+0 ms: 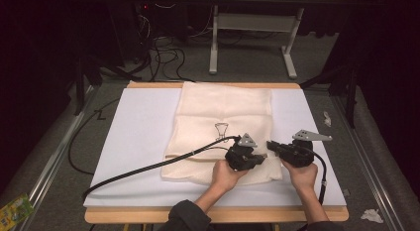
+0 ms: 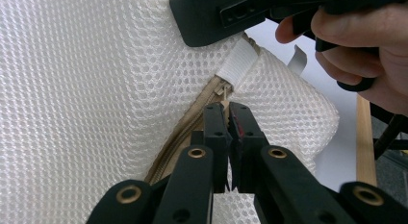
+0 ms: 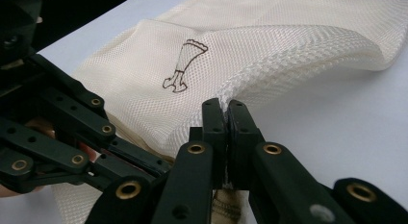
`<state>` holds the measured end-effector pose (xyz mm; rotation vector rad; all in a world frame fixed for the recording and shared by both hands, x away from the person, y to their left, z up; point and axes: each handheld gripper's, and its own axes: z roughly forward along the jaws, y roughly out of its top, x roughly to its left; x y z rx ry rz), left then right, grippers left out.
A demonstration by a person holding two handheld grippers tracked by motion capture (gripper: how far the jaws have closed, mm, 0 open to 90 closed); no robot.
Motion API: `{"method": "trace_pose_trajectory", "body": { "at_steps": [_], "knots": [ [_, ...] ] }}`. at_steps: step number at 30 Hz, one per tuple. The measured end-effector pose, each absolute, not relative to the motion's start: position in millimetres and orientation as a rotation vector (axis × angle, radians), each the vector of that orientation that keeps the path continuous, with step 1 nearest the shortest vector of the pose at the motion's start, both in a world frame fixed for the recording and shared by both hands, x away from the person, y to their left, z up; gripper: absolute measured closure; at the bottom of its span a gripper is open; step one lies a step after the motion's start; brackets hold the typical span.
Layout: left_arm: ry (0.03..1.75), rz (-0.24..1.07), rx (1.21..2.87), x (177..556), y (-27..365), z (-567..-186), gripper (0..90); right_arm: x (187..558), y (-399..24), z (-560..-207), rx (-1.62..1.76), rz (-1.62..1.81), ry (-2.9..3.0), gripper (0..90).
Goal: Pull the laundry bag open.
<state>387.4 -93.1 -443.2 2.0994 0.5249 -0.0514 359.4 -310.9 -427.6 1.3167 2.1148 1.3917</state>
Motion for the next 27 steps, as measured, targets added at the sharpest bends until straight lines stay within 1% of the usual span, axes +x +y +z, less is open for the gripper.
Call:
{"method": "trace_pose_trajectory", "body": {
  "at_steps": [8, 15, 19, 27],
  "knots": [
    [0.504, 0.003, 2.125, 386.7, -90.8, -442.3, 87.2, 361.4, -312.2, -432.1, 1.328, 1.344, 2.125, 89.4],
    [0.513, -0.014, 2.120, 387.3, -90.7, -442.0, 87.2, 359.7, -312.4, -432.9, 1.331, 1.272, 2.142, 89.3],
    [0.498, 0.023, 2.135, 384.1, -87.7, -441.1, 87.1, 360.9, -309.9, -434.5, 1.318, 1.262, 2.146, 89.4],
    [0.515, 0.000, 2.142, 387.5, -87.1, -439.6, 87.2, 361.8, -308.2, -436.4, 1.323, 1.256, 2.153, 89.4]
  ]
}}
